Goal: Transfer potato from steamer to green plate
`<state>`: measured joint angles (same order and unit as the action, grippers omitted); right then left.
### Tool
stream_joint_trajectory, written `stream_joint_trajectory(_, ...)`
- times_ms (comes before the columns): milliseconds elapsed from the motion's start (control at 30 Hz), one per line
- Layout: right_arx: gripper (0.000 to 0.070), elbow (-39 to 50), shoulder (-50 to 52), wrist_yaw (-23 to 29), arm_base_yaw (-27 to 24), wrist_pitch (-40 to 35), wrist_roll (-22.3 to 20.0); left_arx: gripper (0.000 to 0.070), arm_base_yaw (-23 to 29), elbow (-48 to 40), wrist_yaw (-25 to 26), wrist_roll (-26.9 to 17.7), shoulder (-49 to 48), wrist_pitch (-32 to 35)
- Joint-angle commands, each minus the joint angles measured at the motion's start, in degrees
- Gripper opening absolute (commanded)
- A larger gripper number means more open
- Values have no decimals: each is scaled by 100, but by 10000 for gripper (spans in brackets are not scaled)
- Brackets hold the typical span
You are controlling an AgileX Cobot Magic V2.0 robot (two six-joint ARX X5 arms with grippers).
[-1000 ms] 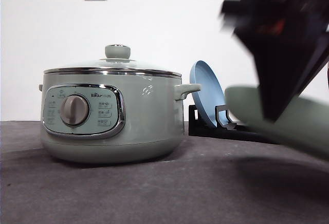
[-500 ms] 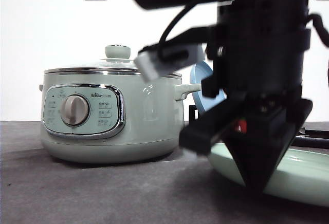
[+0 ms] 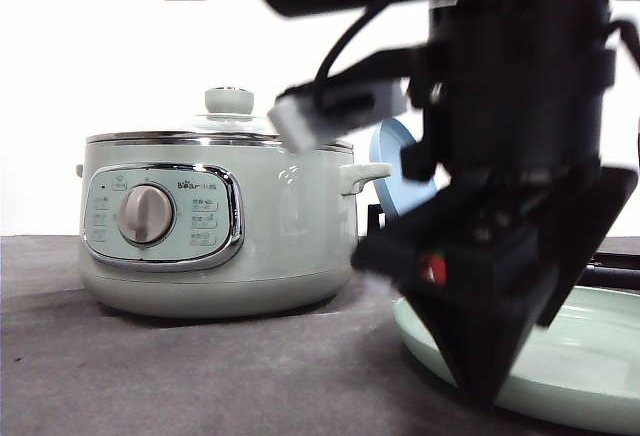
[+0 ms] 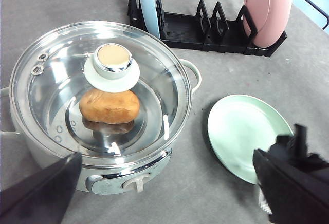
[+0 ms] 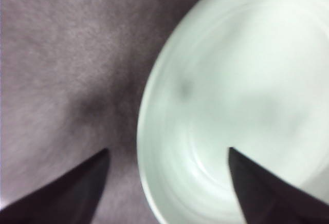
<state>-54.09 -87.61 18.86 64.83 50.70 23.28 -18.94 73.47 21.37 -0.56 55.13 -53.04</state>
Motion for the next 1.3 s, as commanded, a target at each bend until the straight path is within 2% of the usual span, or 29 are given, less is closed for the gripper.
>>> stream_joint_trajectory(0, 503, -192, 164, -106, 22, 23, -112, 700, -26, 120, 33, -55, 46, 31)
stream_joint_trajectory(233, 510, -352, 1213, -1228, -560, -44, -615, 700, -26, 120, 33, -55, 46, 33)
stream_joint_trajectory(333, 562, -356, 1697, -1571, -976, -132, -770, 700, -26, 120, 33, -55, 46, 31)
stream_joint_trajectory(533, 623, -356, 2668, -2099, -2203, -308, -1142, 700, -26, 120, 33, -52, 46, 27)
stream_joint_trajectory(700, 625, -333, 3357, -2397, -3302, -381, -1721, 700, -26, 120, 33, -52, 46, 28)
stream_joint_trajectory(867, 625, -230, 3913, -3190, -4129, -544, -1810, 700, -26, 120, 33, -53, 46, 26)
stream_joint_trajectory(1000, 625, -214, 4245, -3614, -4399, -434, -1882, 700, -26, 120, 32, -44, 48, 13)
stream_joint_trajectory(1267, 625, -216, 4680, -4215, -4430, -397, -1731, 700, -32, 191, 28, 14, 351, -22)
